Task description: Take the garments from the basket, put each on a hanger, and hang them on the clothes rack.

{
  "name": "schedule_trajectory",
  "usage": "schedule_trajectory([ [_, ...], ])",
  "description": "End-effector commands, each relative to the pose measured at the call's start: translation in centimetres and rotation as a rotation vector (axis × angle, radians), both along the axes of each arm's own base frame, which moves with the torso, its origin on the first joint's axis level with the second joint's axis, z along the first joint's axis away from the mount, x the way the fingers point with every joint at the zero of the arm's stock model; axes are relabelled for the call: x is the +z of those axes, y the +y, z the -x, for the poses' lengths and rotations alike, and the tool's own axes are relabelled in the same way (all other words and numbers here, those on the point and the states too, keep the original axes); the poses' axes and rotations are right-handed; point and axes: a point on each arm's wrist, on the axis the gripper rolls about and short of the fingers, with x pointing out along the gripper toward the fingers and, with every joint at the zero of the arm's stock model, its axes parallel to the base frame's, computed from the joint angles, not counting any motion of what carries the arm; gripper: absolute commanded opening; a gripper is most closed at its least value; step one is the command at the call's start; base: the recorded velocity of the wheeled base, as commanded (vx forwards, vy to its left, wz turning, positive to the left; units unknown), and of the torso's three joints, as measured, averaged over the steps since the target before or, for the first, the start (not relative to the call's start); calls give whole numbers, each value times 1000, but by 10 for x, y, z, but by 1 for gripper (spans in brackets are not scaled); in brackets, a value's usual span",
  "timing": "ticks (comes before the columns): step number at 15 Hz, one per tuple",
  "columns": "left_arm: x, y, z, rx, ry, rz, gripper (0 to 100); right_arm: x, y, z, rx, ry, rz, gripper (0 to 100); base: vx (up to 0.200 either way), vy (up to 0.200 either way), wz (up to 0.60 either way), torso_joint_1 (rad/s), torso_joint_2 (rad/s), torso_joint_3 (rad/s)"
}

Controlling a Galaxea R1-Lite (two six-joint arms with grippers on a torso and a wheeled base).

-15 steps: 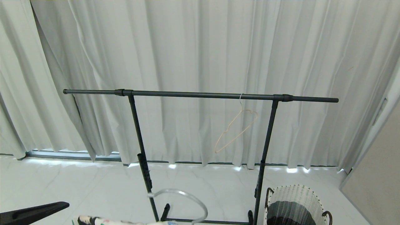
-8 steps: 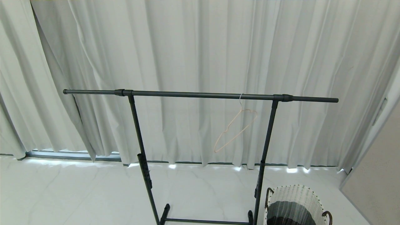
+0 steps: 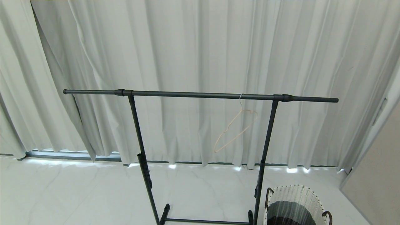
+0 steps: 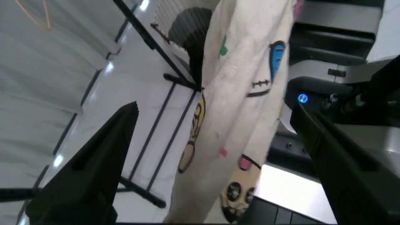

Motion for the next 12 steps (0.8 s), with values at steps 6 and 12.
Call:
schedule_trajectory([
  [6, -6, -4, -2, 1, 17, -34, 0, 0, 1, 1, 4, 0, -1, 0, 0, 0, 0, 0, 0, 0],
  [12, -6, -4, -2, 7, 13, -32, 0, 0, 1, 1, 5, -8, 0, 100, 0, 0, 0, 0, 0, 0],
])
